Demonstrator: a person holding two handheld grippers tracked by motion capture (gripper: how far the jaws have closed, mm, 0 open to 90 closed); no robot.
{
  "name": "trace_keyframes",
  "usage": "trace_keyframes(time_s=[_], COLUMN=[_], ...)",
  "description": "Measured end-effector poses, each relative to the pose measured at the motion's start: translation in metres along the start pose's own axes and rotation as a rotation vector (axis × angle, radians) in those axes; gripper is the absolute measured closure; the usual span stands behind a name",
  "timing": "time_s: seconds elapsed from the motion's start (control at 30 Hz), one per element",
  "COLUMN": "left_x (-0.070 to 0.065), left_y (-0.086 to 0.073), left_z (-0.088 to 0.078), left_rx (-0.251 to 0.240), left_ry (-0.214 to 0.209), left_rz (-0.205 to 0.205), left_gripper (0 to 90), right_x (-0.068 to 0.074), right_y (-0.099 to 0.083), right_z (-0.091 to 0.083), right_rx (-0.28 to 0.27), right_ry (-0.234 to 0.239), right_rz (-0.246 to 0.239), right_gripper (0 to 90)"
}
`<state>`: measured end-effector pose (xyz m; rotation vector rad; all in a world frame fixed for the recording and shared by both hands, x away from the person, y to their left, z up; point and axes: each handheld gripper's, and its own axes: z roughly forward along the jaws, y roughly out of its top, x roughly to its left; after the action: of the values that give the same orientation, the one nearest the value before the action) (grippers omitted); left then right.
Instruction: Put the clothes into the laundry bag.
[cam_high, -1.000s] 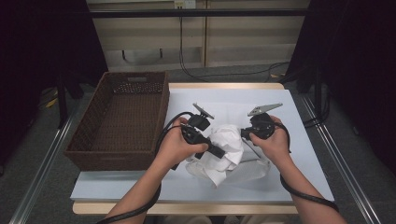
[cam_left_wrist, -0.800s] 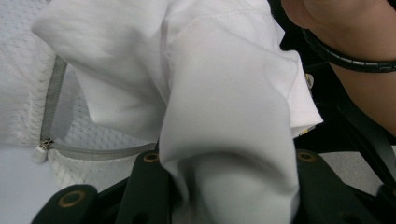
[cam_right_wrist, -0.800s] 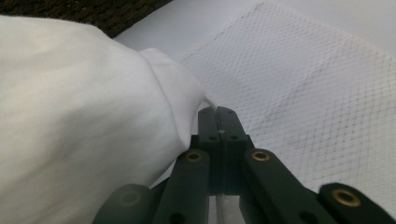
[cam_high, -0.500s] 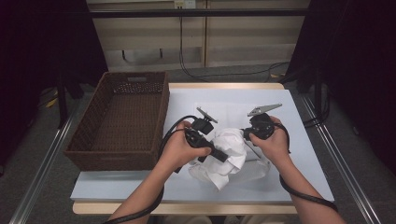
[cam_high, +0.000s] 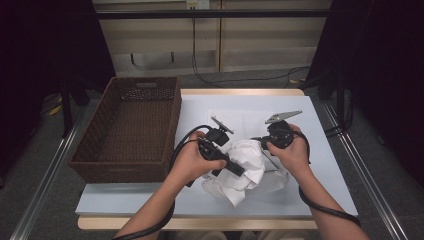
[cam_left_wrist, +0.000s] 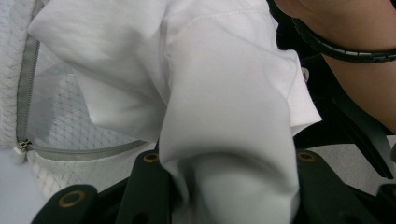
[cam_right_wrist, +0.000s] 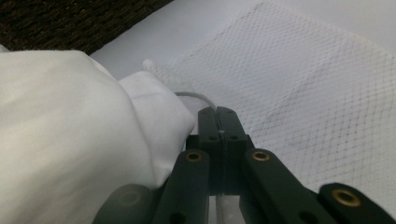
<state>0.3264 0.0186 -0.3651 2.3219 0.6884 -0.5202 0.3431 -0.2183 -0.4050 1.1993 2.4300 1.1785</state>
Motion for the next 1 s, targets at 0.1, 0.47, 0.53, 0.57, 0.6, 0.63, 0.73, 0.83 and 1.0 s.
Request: trace_keyframes(time_s=[0.1, 0.47, 0.53, 0.57, 0.6, 0.63, 0.73, 0.83, 1.0], left_x=[-0.001, -0.001, -0.002, -0.001, -0.001, -0.001, 0.0, 0.0, -0.001], left_y=[-0.001, -0.005, -0.005, -0.006, -0.006, -0.006, -0.005, -0.005, -0.003], left_z=[0.001, 0.004, 0.005, 0.006, 0.007, 0.007, 0.009, 0.012, 0.018], left_rx=[0.006, 0.033, 0.032, 0.028, 0.025, 0.029, 0.029, 0.034, 0.041], left_ry=[-0.004, -0.016, -0.02, -0.028, -0.03, -0.032, -0.034, -0.04, -0.052], left_rz=[-0.007, 0.001, -0.001, 0.0, 0.005, 0.004, -0.003, 0.003, 0.006], left_gripper=[64.5, 64.5, 64.5, 64.5, 64.5, 64.5, 64.5, 64.5, 64.5], right_x=[0.0, 0.0, 0.001, 0.001, 0.002, 0.002, 0.003, 0.003, 0.003], right_y=[0.0, 0.003, 0.004, 0.005, 0.005, 0.006, 0.006, 0.006, 0.006], right_z=[0.0, 0.001, 0.001, 0.001, 0.001, 0.001, 0.001, 0.0, 0.0], right_rx=[-0.001, 0.003, 0.006, 0.003, 0.0, 0.003, 0.004, 0.006, -0.001], right_ry=[0.003, -0.014, -0.013, -0.008, -0.009, -0.011, -0.012, -0.01, -0.01], right_rz=[-0.003, -0.011, -0.012, -0.018, -0.016, -0.016, -0.017, -0.019, -0.02], right_gripper=[90.0, 90.0, 90.0, 90.0, 90.0, 90.0, 90.0, 90.0, 90.0])
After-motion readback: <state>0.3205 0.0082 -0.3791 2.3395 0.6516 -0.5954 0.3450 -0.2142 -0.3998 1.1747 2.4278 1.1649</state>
